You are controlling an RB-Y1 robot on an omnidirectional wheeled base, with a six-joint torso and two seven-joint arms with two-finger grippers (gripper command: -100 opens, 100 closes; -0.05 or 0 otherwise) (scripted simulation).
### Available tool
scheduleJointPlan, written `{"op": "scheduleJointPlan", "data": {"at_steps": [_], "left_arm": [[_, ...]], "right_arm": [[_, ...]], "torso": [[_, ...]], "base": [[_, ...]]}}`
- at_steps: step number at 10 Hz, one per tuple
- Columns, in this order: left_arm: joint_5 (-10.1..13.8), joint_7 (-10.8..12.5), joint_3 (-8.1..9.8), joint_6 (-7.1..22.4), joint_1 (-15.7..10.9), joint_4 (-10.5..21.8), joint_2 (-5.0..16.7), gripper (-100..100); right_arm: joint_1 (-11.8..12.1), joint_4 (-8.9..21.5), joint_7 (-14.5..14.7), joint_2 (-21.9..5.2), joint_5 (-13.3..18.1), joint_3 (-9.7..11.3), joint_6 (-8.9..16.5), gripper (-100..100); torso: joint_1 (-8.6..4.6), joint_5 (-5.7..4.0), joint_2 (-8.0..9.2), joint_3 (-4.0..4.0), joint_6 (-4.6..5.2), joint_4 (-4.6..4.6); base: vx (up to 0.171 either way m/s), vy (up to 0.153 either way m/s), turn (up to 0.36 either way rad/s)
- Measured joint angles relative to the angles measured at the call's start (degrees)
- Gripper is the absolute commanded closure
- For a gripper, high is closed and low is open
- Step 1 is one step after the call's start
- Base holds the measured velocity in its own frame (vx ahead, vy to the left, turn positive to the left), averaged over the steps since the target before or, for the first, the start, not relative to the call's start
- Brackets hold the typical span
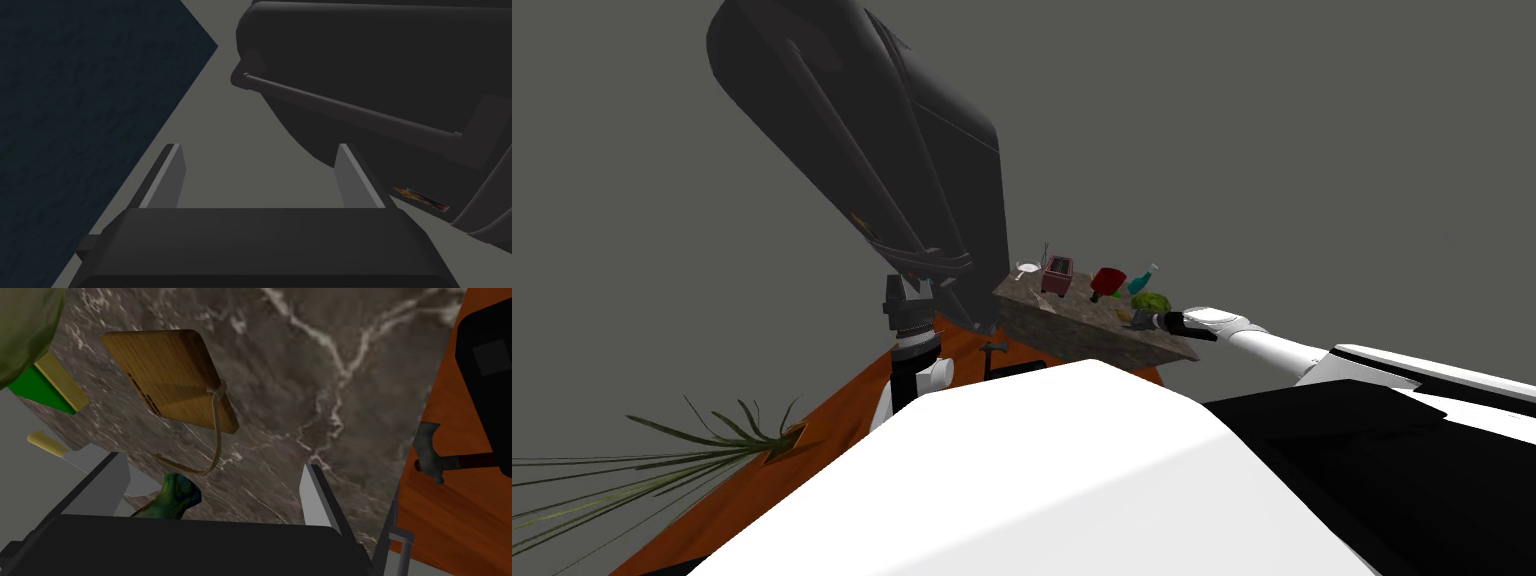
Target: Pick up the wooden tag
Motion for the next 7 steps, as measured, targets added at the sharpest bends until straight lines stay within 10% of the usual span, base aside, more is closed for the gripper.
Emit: {"op": "scheduleJointPlan", "data": {"at_steps": [1,2,3,7], "left_arm": [[0.0,0.0,0.0,0.0,0.0,0.0,0.0,0],[0.0,0.0,0.0,0.0,0.0,0.0,0.0,0],[0.0,0.0,0.0,0.0,0.0,0.0,0.0,0],[0.0,0.0,0.01,0.0,-0.01,0.0,0.01,0]], "right_arm": [[0.26,0.32,0.06,-0.59,0.34,0.24,0.28,-100],[0.28,0.36,0.08,-0.64,0.37,0.26,0.31,0],[0.27,0.36,0.08,-0.63,0.36,0.26,0.3,-100],[2.16,-3.98,-2.27,-2.85,-3.12,3.18,5.48,-100]], "torso": [[-0.04,-0.01,0.05,0.03,0.01,0.01],[-0.09,-0.03,0.11,0.06,0.01,0.02],[-0.12,-0.04,0.15,0.08,0.01,0.03],[-0.37,-0.1,0.4,0.23,0.03,0.09]], "base": [[0.008,0.005,0.002],[0.0,0.0,0.0],[-0.054,-0.044,0.214],[-0.07,-0.059,0.168]]}}
